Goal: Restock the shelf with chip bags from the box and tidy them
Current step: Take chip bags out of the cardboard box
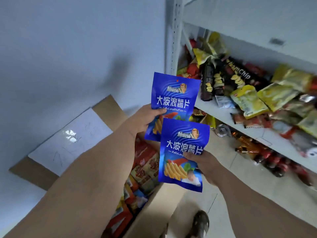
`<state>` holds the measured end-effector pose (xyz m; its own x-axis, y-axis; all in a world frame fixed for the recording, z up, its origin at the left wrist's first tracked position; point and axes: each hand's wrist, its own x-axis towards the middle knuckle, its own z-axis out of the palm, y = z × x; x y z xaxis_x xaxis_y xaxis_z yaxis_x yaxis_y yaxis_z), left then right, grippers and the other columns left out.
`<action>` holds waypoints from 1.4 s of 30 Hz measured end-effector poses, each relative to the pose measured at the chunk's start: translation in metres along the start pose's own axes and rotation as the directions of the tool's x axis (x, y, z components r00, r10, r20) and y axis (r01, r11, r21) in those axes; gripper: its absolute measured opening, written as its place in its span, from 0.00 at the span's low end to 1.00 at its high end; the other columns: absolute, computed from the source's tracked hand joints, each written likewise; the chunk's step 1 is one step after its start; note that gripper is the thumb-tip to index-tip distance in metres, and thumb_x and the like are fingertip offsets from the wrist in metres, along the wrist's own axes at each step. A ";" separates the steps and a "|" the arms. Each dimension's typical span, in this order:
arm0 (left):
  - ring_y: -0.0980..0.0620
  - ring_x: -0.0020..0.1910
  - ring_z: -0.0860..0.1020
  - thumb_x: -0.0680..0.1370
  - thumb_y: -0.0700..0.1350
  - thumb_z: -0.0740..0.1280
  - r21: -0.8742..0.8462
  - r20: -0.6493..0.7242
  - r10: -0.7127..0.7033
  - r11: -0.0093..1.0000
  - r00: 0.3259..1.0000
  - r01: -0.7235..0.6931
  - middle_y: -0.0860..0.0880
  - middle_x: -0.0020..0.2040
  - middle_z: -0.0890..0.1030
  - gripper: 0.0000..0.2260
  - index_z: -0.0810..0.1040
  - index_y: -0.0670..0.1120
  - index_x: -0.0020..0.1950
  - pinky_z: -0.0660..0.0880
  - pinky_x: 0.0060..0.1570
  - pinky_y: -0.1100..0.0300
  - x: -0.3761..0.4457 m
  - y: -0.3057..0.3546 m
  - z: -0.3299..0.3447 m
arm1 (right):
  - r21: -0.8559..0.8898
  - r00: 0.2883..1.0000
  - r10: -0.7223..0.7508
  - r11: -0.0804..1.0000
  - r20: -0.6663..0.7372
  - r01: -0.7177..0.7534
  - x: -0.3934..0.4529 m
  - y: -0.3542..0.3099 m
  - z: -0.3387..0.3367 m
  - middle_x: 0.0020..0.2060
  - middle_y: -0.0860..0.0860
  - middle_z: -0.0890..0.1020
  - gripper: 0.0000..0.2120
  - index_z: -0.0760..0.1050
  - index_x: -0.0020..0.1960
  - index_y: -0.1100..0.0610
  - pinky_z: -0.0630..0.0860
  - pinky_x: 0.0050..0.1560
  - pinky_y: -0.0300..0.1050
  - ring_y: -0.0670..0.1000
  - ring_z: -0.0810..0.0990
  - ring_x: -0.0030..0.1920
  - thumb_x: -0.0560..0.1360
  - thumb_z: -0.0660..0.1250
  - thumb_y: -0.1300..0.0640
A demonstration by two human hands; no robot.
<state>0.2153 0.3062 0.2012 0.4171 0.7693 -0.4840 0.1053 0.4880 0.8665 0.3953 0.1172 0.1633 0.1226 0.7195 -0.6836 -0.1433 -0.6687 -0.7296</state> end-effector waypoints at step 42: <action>0.48 0.49 0.86 0.80 0.52 0.70 0.185 0.553 0.232 0.902 0.800 -0.390 0.46 0.52 0.86 0.13 0.77 0.47 0.60 0.82 0.50 0.49 0.395 0.367 0.884 | 0.147 0.800 -0.268 0.904 -0.536 0.401 -0.041 -0.313 -0.792 0.49 0.56 0.87 0.22 0.79 0.58 0.59 0.79 0.61 0.62 0.59 0.86 0.51 0.67 0.80 0.55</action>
<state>1.2163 0.4243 0.4362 0.8576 0.5006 -0.1181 0.0991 0.0645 0.9930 1.2128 0.1484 0.4031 0.6632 0.6545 -0.3632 -0.2245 -0.2889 -0.9307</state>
